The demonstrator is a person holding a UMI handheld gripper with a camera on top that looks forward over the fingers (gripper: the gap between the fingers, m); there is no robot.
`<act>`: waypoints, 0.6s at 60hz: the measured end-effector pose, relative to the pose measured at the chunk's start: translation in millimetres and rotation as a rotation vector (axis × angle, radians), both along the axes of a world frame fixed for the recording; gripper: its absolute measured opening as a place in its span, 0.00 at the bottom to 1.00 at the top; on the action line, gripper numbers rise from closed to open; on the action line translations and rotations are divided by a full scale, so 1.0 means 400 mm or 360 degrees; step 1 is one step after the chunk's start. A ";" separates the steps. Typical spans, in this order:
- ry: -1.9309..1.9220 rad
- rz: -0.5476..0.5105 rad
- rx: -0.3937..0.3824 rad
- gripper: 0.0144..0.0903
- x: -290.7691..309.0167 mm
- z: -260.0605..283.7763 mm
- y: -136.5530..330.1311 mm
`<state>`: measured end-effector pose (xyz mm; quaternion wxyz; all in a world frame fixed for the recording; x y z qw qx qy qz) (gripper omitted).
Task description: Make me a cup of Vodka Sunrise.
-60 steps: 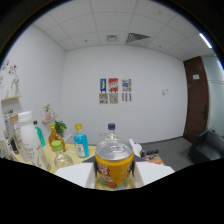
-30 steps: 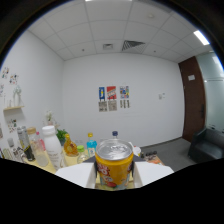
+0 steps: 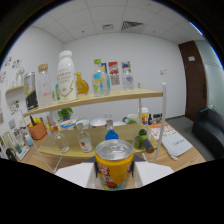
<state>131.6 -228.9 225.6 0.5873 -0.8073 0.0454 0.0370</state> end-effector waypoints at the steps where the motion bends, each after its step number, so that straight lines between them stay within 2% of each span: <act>1: -0.0006 0.0002 0.0000 0.50 -0.003 -0.011 0.001; 12: -0.0095 -0.0022 -0.0049 0.50 -0.013 -0.090 0.017; 22: -0.0534 -0.0007 -0.0105 0.49 0.002 -0.086 0.028; 36: -0.1411 0.0160 -0.0137 0.50 -0.022 -0.061 0.057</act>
